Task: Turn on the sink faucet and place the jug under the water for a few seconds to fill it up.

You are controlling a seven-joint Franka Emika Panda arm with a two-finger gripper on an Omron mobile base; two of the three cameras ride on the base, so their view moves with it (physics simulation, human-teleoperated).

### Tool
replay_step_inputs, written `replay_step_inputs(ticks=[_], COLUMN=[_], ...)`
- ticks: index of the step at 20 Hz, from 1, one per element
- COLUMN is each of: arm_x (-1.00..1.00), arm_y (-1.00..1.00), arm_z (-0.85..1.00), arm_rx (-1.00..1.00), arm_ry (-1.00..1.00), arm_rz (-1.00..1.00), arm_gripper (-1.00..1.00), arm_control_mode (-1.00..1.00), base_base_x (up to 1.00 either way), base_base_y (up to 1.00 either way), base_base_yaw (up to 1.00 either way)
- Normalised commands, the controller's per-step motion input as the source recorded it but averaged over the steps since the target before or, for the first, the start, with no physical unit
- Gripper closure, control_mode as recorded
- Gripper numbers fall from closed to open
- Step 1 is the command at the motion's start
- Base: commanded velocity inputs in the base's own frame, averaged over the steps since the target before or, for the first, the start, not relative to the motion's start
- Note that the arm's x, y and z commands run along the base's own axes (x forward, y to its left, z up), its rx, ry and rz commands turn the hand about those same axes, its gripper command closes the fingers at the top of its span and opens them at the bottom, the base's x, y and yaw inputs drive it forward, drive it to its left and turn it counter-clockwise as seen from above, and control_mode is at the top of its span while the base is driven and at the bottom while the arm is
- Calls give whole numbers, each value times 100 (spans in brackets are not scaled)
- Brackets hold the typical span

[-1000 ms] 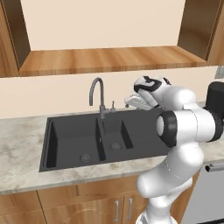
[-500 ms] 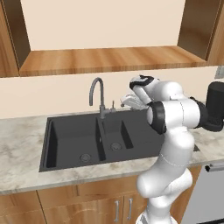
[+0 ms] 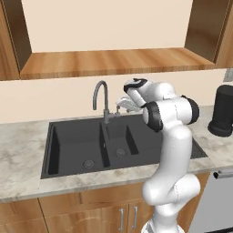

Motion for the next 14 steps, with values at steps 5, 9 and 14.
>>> replay_step_inputs(ticks=[5, 9, 14], arm_x=[58, 52, 41], arm_y=[-2, 0, 0], arm_z=[-19, -15, -16], arm_rx=[0, 0, 0], arm_ry=[0, 0, 0], arm_rz=[-2, -4, -5], arm_gripper=[-100, -100, -100], arm_control_mode=[-100, -100, -100], base_base_x=[0, 0, 0], base_base_y=[0, 0, 0], base_base_yaw=[0, 0, 0])
